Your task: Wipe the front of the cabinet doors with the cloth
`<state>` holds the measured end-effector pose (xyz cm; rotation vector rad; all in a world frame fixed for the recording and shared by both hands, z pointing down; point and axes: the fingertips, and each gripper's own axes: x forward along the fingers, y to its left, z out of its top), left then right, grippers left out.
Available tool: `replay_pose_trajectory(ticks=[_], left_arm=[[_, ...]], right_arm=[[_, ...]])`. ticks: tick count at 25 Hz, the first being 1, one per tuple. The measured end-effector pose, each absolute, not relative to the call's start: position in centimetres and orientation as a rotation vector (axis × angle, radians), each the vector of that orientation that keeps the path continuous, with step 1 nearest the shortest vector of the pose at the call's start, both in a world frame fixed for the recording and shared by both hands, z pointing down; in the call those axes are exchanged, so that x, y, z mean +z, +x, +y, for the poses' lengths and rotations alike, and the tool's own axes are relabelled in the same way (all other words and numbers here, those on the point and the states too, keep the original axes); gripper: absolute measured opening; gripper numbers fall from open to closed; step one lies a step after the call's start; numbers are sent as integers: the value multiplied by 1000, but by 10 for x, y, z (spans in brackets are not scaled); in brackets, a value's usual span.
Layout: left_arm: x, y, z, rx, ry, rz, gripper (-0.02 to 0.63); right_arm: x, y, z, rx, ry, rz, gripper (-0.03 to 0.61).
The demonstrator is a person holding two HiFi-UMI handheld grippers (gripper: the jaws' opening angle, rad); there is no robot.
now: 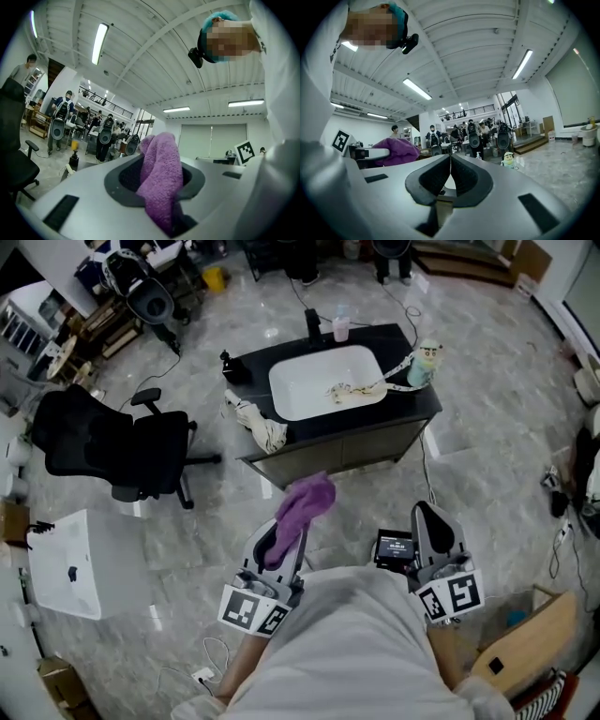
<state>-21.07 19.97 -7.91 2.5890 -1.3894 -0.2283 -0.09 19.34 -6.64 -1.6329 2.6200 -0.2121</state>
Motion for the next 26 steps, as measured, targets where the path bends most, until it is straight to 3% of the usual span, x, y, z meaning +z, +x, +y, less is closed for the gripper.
replay_pose_trajectory(ticks=[26], left_arm=[[-74,-207,195,-211,2587,-1368,110]], right_arm=[[-64,0,187,-222,-1653,2623,29]])
